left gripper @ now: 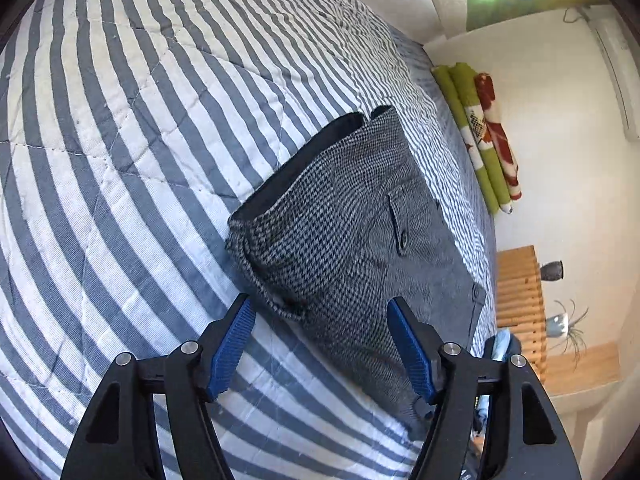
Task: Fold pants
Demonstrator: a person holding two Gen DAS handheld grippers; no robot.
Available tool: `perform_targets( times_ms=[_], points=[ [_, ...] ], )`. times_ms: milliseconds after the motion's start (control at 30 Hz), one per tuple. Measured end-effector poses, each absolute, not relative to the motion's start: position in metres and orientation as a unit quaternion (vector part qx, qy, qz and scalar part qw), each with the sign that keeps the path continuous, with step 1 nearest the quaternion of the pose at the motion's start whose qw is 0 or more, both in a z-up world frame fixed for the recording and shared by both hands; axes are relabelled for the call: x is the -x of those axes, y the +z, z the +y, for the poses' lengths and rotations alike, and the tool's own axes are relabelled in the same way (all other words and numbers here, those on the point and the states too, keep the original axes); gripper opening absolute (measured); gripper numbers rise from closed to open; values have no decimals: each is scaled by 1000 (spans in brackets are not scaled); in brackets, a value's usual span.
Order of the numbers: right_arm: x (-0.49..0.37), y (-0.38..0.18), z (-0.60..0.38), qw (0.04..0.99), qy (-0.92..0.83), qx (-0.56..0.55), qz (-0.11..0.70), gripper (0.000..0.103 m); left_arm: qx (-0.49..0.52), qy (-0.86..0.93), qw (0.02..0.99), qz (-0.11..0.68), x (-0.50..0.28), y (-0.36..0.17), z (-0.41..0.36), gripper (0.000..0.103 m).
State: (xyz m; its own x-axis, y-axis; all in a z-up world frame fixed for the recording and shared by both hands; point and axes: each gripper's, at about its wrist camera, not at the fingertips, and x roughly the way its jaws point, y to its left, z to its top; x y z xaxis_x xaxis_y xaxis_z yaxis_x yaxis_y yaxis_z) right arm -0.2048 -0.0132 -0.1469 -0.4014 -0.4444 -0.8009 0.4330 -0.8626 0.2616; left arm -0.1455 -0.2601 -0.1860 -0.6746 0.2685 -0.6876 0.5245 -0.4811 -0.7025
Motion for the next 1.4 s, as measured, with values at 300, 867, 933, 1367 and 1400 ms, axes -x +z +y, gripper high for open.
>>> perform_targets(
  times_ms=[300,867,933,1367,1400],
  points=[
    [204,-157,-12,282,-813,-509,-11,13,-370,-791,125,472,175,-179,-252,27],
    [225,-171,86,279,-780,-520,-208,13,-348,-920,6,181,245,-22,-75,17],
    [226,-167,125,264,-784,-508,-242,15,-357,-923,-27,142,258,-14,-27,16],
    [210,-181,285,175,-811,-457,-321,21,-477,-867,-143,0,264,-107,153,33],
    [213,-181,289,183,-803,-460,-330,21,-479,-860,-173,28,258,-100,150,52]
  ],
)
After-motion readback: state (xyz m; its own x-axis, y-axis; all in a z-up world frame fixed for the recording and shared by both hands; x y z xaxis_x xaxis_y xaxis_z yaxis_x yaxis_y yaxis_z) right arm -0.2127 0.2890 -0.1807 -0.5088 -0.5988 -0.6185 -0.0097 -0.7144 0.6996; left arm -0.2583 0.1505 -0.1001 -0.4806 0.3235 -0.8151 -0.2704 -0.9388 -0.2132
